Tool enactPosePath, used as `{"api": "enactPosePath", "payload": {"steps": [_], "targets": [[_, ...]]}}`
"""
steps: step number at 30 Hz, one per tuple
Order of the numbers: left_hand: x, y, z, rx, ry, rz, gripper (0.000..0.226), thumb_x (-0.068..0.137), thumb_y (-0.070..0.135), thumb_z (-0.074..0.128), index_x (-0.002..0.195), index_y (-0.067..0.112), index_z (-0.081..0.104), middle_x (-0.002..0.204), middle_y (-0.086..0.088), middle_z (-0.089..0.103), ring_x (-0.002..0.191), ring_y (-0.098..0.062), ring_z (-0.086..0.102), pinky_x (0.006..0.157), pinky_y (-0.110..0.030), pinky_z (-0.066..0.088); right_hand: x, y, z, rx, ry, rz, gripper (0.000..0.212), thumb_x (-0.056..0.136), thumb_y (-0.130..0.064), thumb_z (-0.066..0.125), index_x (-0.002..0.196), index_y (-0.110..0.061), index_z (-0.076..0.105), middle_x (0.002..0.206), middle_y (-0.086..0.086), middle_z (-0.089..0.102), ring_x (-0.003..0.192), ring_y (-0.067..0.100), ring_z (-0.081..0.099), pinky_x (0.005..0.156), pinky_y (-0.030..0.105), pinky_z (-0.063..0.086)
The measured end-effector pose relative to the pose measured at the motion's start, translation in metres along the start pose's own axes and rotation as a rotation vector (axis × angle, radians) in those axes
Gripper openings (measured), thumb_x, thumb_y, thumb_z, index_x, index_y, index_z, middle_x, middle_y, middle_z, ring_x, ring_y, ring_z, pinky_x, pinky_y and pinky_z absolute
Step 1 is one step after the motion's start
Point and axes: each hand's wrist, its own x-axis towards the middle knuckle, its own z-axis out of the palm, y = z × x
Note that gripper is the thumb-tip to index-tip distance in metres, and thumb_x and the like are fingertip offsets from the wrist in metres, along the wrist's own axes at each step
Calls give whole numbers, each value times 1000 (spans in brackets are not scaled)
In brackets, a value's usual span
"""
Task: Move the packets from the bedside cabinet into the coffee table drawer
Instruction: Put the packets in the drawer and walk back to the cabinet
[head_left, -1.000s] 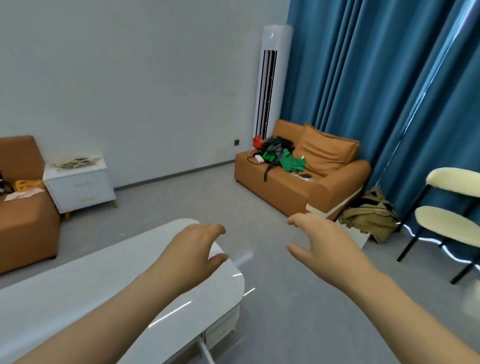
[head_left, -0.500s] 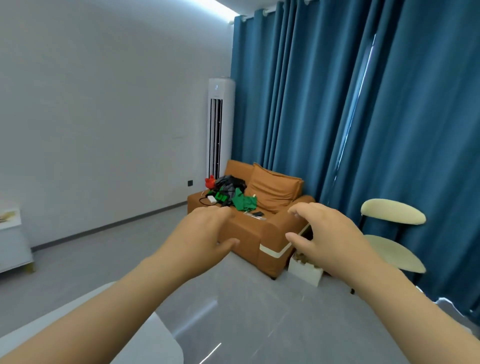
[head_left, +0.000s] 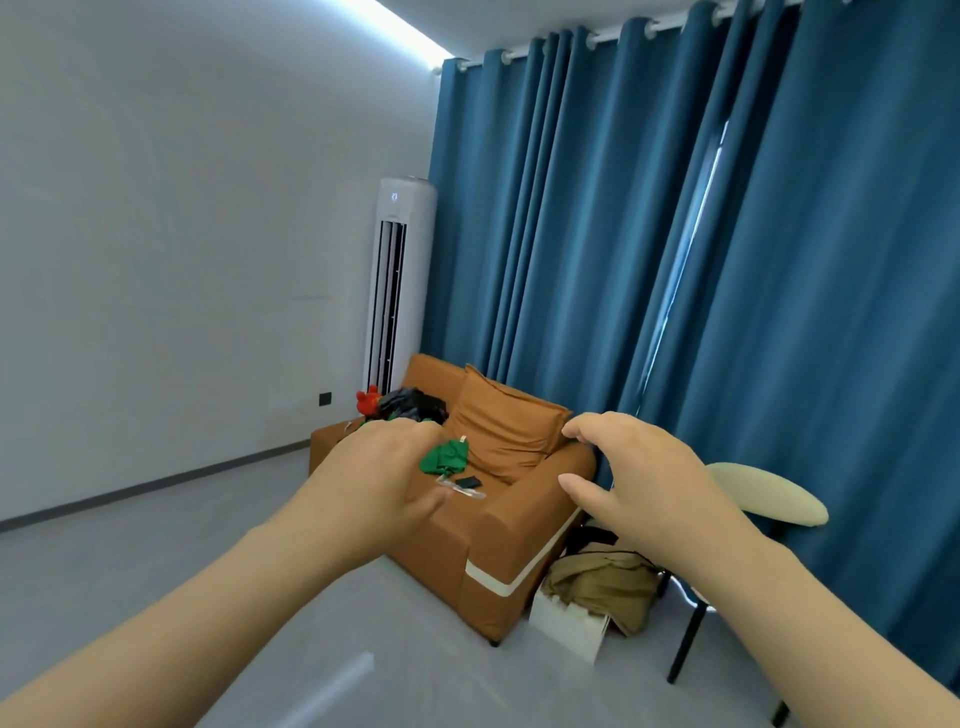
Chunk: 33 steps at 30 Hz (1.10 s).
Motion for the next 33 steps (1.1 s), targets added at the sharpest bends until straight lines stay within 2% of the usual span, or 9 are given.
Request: {"api": "enactPosePath", "payload": {"steps": [5,12,18,21,25,33], "targets": [[62,-17,38,16,-8,-26,43,89,41,57,129,26,49,126,9,57,116,-10,50,93,-22,42,60,41,36,26,-9,-18,44,90,-43,55,132,-32,47,129,-14,53,117,6,50,96,24,43],[145,-58,87,93,0,-127,37,89,40,57,121,24,52,116,6,59,107,-13,53,90,-31,46,165,86,92,82,-7,-120,41,91,-42,55,130,-30,47,129,-11,53,116,8,50,95,25,44],[203,-103,107,157,23,-276,38,91,41,53,126,27,48,122,8,55,112,-11,50,92,-24,42,272,100,136,165,1,-275,41,90,-43,55,129,-30,48,125,-10,55,116,10,51,93,27,46],[219,-136,113,210,25,-357,44,91,46,51,132,30,43,130,14,51,118,-7,47,94,-18,37,323,87,164,220,-12,-360,39,90,-41,55,127,-29,50,122,-10,57,113,11,53,91,30,48],[228,-187,117,254,29,-458,47,91,49,50,134,31,41,133,15,50,121,-7,46,99,-20,38,379,55,203,288,-33,-460,43,90,-42,54,131,-29,48,127,-12,54,116,9,51,93,28,47],[228,-330,100,324,67,-598,48,90,49,52,133,30,42,132,14,50,122,-8,46,100,-24,40,489,-60,269,360,-112,-615,46,93,-41,52,137,-28,42,137,-9,48,117,12,52,99,32,43]]}}
